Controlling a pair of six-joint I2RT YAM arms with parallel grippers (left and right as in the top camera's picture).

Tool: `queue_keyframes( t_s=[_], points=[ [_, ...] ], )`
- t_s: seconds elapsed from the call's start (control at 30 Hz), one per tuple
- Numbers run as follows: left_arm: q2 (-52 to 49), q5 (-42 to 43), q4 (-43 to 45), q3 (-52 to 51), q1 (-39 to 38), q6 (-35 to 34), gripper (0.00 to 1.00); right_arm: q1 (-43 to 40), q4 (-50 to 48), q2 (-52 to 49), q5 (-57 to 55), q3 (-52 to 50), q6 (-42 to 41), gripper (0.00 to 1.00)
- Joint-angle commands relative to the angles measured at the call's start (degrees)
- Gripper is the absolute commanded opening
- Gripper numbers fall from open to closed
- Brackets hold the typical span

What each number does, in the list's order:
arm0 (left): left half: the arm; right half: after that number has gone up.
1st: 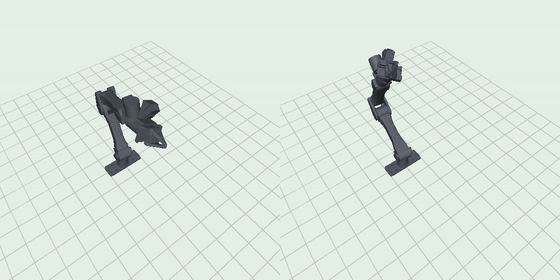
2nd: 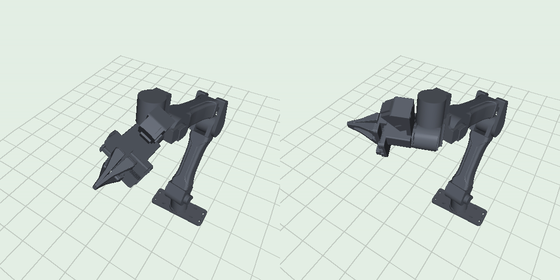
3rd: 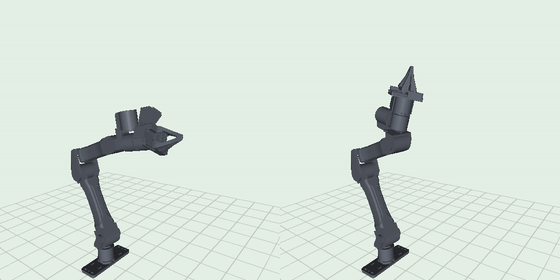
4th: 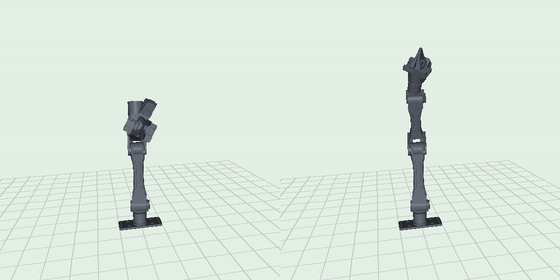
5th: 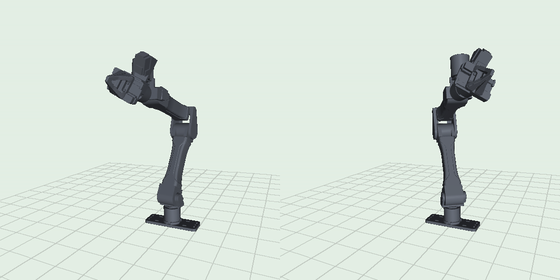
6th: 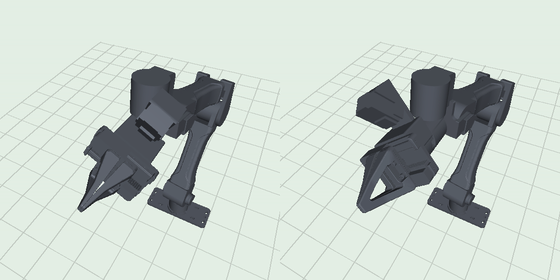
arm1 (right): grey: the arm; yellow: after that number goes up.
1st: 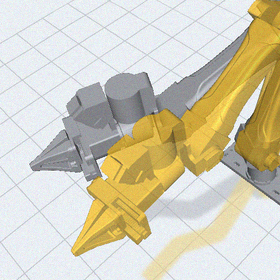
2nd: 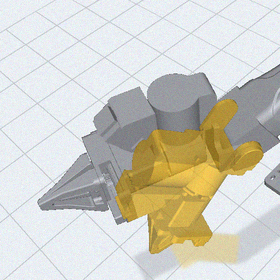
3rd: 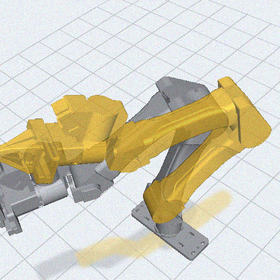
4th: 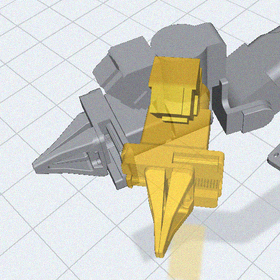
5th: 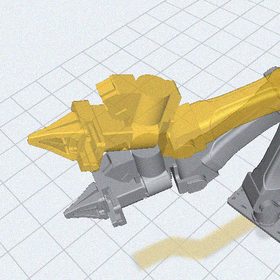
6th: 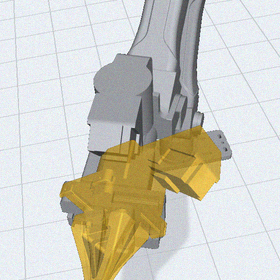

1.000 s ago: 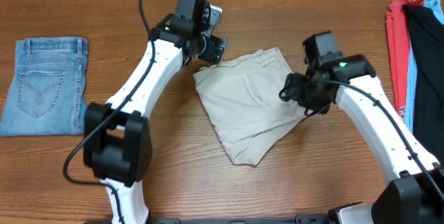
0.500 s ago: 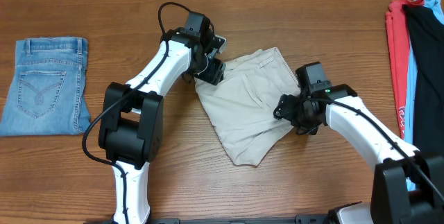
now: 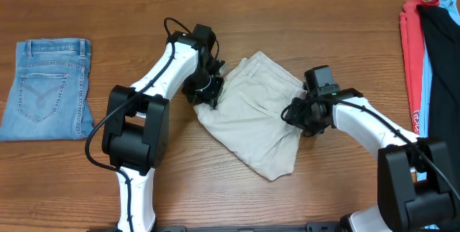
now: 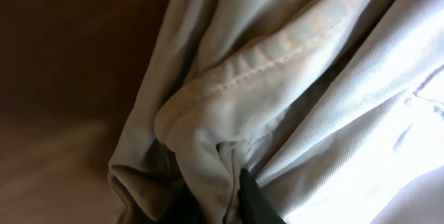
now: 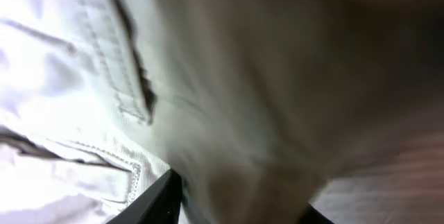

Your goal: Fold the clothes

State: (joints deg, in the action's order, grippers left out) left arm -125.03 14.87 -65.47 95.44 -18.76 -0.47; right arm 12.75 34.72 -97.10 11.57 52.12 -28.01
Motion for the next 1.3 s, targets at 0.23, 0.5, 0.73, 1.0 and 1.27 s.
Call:
queue_keyframes(
  t_s=[0.23,0.5,0.73,1.0,1.27],
  points=[
    [-0.5,3.3,-2.0,-1.1,0.0,-2.7,0.34,-4.2,-1.4,-1.8,-6.5,3.5,13.5,0.60],
    [-0.4,2.7,-1.4,6.6,0.1,-2.3,0.53,-4.2,-0.7,-1.8,-6.4,3.5,13.5,0.62],
    [-0.1,3.4,2.0,18.0,0.0,-0.2,1.00,-4.2,-0.1,-1.8,-6.4,3.5,13.5,0.64],
    [-2.3,8.4,9.0,15.6,0.0,2.0,1.00,-4.2,0.3,-1.8,-6.4,3.5,13.5,0.65],
    [-9.0,14.6,9.2,15.6,-0.4,4.8,1.00,-4.2,0.5,-1.8,-6.4,3.5,13.5,0.66]
  ],
)
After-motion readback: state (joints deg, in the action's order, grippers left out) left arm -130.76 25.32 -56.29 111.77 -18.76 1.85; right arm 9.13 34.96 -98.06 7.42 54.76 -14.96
